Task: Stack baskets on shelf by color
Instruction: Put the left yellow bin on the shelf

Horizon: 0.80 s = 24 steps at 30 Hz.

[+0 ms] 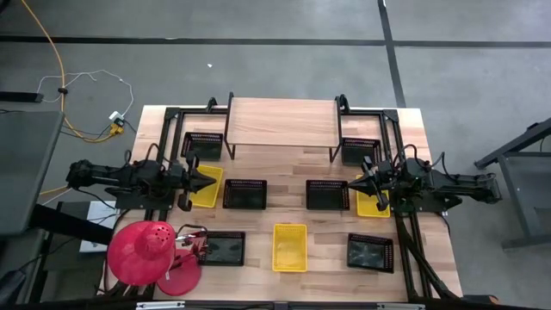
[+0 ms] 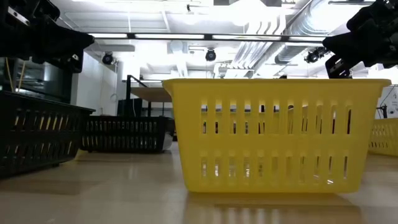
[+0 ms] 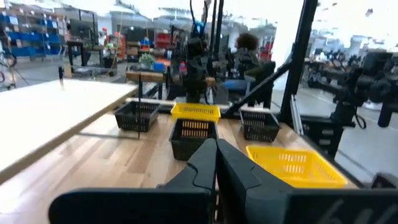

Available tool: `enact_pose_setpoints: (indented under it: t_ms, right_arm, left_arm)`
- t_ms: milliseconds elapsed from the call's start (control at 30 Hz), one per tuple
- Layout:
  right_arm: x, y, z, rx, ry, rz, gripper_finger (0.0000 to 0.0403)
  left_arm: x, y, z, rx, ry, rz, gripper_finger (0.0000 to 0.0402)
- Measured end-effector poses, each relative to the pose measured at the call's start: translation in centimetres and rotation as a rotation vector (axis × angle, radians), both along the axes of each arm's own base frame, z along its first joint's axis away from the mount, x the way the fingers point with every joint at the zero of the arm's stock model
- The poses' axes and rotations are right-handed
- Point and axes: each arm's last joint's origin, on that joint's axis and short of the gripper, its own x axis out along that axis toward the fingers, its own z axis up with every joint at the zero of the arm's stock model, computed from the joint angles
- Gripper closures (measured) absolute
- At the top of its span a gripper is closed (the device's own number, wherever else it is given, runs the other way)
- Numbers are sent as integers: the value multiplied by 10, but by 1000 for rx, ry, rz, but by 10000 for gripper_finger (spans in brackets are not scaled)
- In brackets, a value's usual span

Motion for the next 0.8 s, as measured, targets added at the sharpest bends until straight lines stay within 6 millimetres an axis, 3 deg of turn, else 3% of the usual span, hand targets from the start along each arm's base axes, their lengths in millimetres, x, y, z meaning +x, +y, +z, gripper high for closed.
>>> enact_pose_setpoints:
  t_ms: [267,433,600,800]
  right_arm:
    - [0,0,0,0,0,0,402]
    - [0,0,0,0,0,0,402]
    - [0,0,0,0,0,0,402]
    - [0,0,0,0,0,0,402]
  left_arm:
    - [-5,5,21,81,-206,189,400]
    - [-8,10,28,52,-219,371,372]
    - [-5,12,44,-17,-98,455,307]
    - [2,12,75,-109,201,466,219]
